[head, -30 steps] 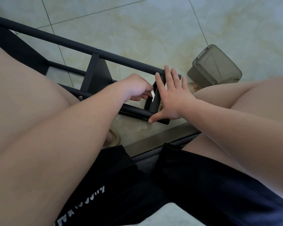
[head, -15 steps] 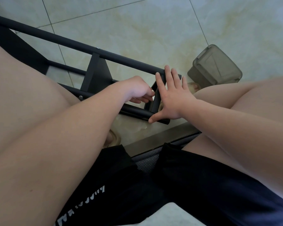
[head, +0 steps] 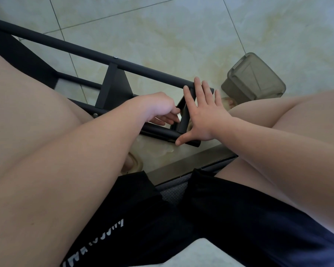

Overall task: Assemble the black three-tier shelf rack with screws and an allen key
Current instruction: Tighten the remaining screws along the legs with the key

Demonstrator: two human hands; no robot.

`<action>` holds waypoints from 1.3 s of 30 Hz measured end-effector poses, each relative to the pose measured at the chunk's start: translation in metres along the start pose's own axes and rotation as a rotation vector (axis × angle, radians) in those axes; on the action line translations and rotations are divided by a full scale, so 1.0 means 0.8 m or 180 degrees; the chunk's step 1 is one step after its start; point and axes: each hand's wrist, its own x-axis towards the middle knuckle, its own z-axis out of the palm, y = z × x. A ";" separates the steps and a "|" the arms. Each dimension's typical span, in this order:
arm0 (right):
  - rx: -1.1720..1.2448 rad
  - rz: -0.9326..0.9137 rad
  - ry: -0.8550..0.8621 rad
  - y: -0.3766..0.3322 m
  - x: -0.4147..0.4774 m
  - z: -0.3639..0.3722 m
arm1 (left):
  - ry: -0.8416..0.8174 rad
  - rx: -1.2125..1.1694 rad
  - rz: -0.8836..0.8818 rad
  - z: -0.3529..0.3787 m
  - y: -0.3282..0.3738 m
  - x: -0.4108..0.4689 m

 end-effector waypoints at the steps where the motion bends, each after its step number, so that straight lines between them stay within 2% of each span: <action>1: 0.0001 0.0000 0.0001 0.000 0.000 0.000 | -0.0014 0.0016 0.0000 -0.001 0.000 -0.001; 27: -0.0006 0.0002 -0.0014 0.001 0.000 0.001 | -0.0244 0.1687 0.0528 -0.022 -0.017 -0.003; 39: 0.0010 0.0012 -0.0057 0.000 -0.001 -0.002 | -0.0206 0.1991 0.0598 -0.020 -0.020 -0.003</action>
